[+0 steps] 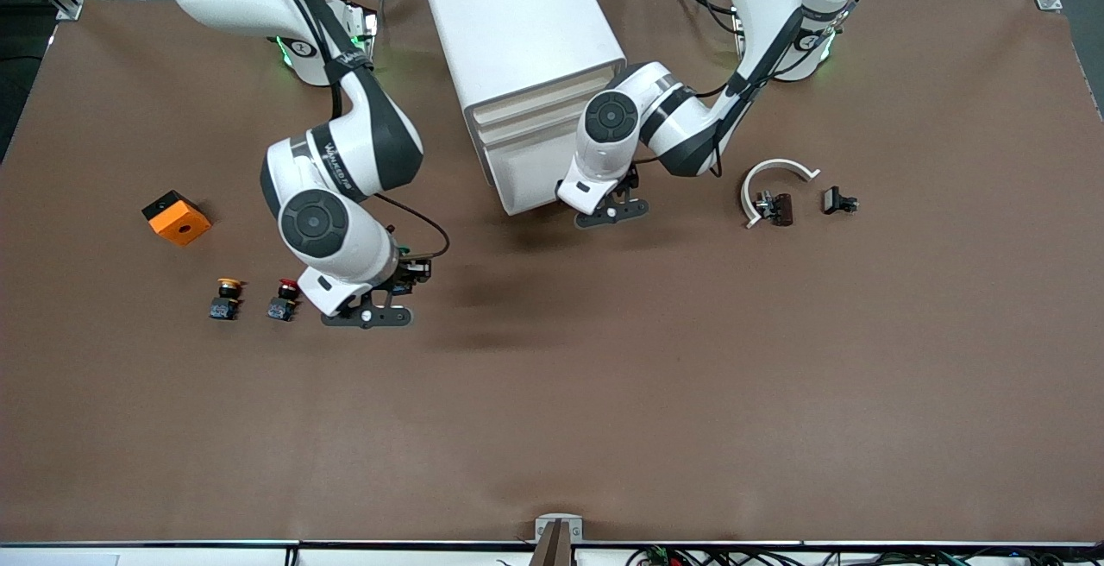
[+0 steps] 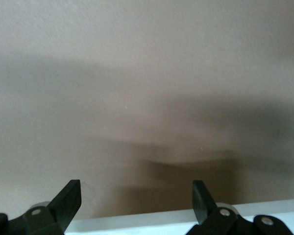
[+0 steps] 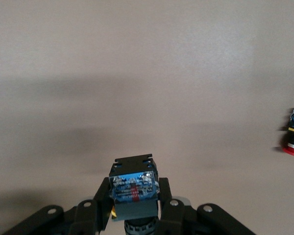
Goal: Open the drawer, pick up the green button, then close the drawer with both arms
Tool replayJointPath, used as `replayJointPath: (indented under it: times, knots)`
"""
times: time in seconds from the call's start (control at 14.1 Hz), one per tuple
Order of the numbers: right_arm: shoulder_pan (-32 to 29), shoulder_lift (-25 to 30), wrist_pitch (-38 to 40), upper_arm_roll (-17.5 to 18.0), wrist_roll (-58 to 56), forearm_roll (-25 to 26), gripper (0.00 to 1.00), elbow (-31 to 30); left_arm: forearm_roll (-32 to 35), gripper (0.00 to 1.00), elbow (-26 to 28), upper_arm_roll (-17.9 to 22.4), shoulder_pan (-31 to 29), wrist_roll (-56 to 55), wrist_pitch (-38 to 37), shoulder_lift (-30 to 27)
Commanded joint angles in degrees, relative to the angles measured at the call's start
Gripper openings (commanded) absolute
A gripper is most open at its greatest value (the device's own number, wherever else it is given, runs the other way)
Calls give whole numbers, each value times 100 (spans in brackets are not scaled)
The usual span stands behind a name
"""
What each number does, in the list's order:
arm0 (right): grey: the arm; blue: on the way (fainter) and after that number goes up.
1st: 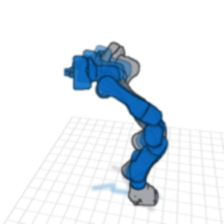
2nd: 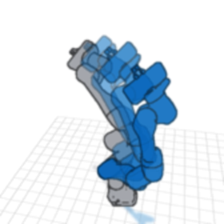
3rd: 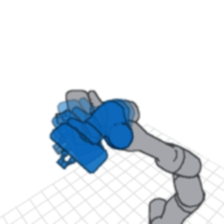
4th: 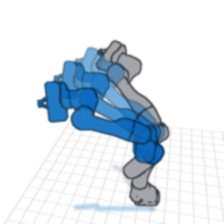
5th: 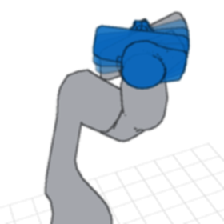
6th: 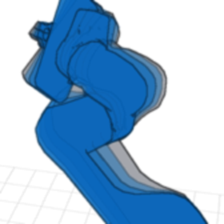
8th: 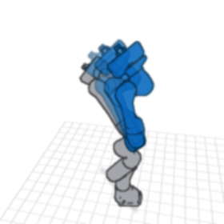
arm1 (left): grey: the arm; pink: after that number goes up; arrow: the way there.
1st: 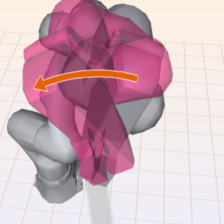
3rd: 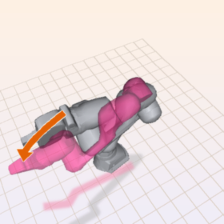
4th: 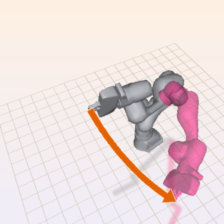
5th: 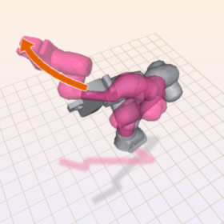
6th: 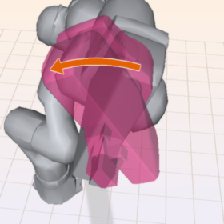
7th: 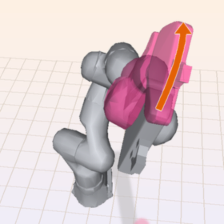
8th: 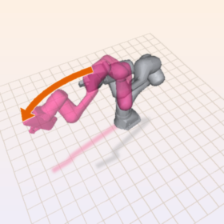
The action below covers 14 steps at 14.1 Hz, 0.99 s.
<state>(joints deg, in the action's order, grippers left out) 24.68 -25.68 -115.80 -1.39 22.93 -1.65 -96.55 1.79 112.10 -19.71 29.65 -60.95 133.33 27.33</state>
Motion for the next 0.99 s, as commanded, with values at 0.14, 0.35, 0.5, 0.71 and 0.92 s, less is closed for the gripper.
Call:
replayJointPath:
  times: [0.14,0.35,0.5,0.71,0.92]
  knots:
    - [-384,591,-1355,95,-43,296,0,-1523,-109,100,57,-262,-12,-295,-26,35]
    - [-560,600,-1787,95,-52,560,0,-1823,-109,100,57,-349,6,-295,-18,141]
    - [-788,600,-2033,95,-130,595,0,-1946,-109,100,57,-498,-12,-303,-9,194]
    - [-1183,591,-2569,104,-209,595,0,-2289,-109,100,93,-701,-12,-295,9,290]
    - [-1422,529,-2597,112,-236,595,0,-2325,-118,100,93,-850,-12,-303,61,404]
